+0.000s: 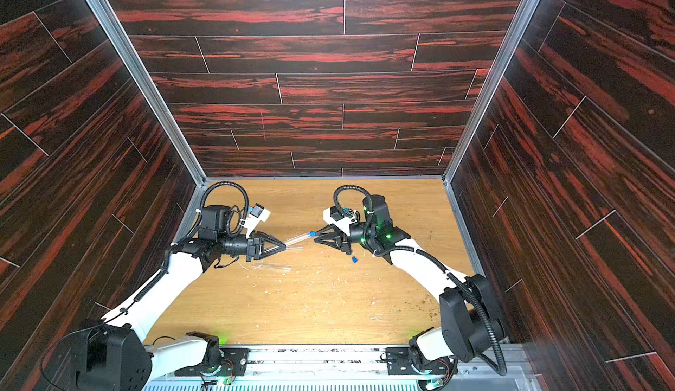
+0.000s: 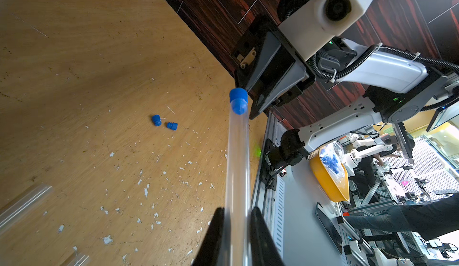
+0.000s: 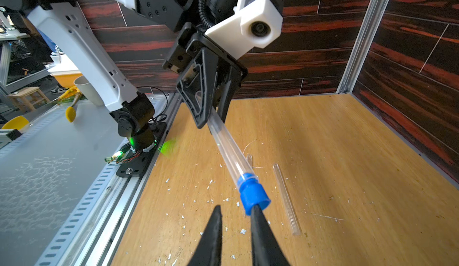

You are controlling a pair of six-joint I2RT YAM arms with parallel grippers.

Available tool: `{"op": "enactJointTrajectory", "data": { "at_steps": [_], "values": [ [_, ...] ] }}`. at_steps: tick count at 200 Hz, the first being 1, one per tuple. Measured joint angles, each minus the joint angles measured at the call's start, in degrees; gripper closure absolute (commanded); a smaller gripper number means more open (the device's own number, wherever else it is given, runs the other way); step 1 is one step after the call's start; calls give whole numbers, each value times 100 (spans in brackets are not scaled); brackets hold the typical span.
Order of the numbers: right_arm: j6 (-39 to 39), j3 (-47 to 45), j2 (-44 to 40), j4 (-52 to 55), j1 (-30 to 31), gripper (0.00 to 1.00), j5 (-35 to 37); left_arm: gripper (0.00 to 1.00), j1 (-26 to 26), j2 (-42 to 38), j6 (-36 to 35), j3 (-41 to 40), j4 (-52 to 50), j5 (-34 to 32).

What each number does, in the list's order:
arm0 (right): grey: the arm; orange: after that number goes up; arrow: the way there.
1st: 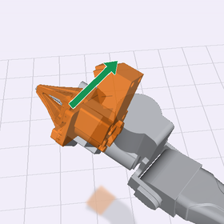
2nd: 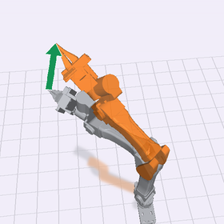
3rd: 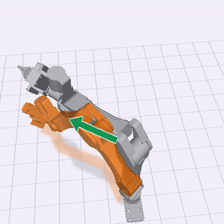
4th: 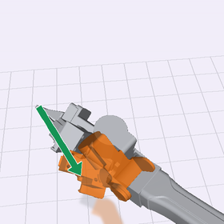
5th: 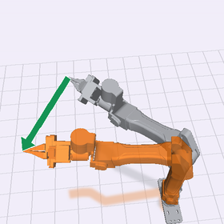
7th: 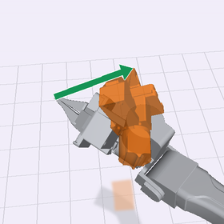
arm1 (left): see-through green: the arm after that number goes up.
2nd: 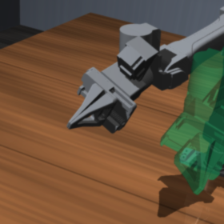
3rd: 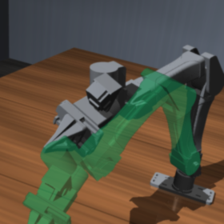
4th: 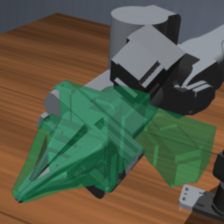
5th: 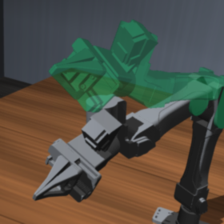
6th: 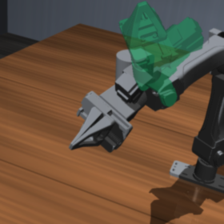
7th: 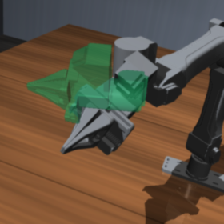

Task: Insert stoppers into test tubes
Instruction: Insert the stopper into the test tube.

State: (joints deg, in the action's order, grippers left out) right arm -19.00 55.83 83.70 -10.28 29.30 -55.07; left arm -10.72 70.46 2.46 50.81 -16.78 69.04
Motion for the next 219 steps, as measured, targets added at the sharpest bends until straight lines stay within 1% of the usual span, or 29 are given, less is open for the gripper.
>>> {"op": "enactJointTrajectory", "data": {
  "at_steps": [68,106,157,219],
  "values": [
    [227,4,35,-166,0,78,-116,95,2,-2,-15,0,-79,48],
    [223,9,57,-149,0,79,-118,95,7,-2,-15,0,-111,44],
    [-118,284,151,367,0,83,-116,95,22,-2,-52,0,-155,50],
    [-782,848,378,1432,0,83,-175,95,37,-4,-81,0,-199,44]
  ]
}}
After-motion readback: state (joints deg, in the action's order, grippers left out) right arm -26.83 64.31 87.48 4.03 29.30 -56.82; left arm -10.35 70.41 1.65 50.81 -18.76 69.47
